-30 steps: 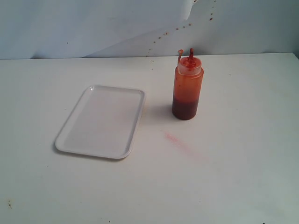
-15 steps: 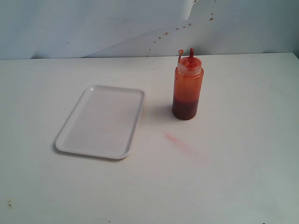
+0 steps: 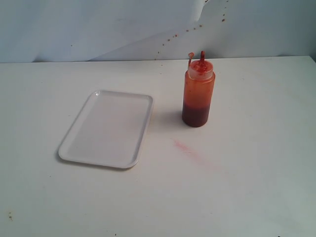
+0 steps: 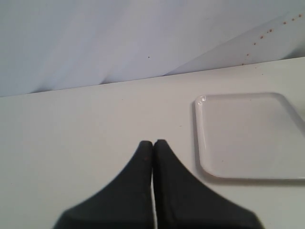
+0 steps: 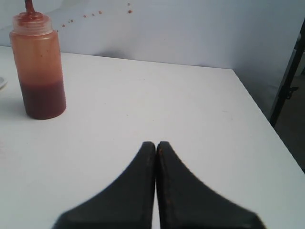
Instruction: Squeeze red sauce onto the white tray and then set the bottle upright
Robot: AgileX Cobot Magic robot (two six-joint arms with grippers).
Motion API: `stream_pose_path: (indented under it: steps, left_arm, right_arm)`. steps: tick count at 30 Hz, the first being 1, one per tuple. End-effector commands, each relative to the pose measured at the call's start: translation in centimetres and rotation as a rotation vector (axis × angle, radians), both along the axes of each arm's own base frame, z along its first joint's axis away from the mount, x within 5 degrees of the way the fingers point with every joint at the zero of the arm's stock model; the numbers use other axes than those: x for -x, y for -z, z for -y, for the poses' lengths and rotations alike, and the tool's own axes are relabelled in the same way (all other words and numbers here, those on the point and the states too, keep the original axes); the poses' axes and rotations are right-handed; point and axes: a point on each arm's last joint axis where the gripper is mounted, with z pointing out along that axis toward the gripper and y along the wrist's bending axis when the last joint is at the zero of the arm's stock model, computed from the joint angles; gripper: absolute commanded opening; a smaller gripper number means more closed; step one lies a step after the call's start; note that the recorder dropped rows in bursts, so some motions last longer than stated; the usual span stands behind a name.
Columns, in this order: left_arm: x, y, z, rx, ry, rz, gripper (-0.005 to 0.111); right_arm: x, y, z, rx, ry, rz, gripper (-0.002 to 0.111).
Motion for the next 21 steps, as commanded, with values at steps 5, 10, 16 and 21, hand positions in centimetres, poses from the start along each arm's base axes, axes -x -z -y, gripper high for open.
stream_pose_path:
  steps: [5, 10, 16, 21]
  left_arm:
    - [-0.1, -0.5, 0.4, 0.13, 0.02, 0.067, 0.001]
    - [-0.1, -0.6, 0.4, 0.133, 0.022, 0.08, 0.001]
    - [-0.1, -1.2, 0.4, 0.138, 0.031, 0.146, 0.001]
    - [-0.1, -2.5, 0.5, 0.152, 0.05, 0.28, 0.001]
  right_arm:
    - [0.0, 0.1, 0.0, 0.005, -0.002, 0.004, 0.0]
    - [0.0, 0.1, 0.0, 0.005, -0.002, 0.004, 0.0]
    - [0.0, 0.1, 0.0, 0.005, -0.002, 0.004, 0.0]
    - [0.0, 0.1, 0.0, 0.005, -0.002, 0.004, 0.0]
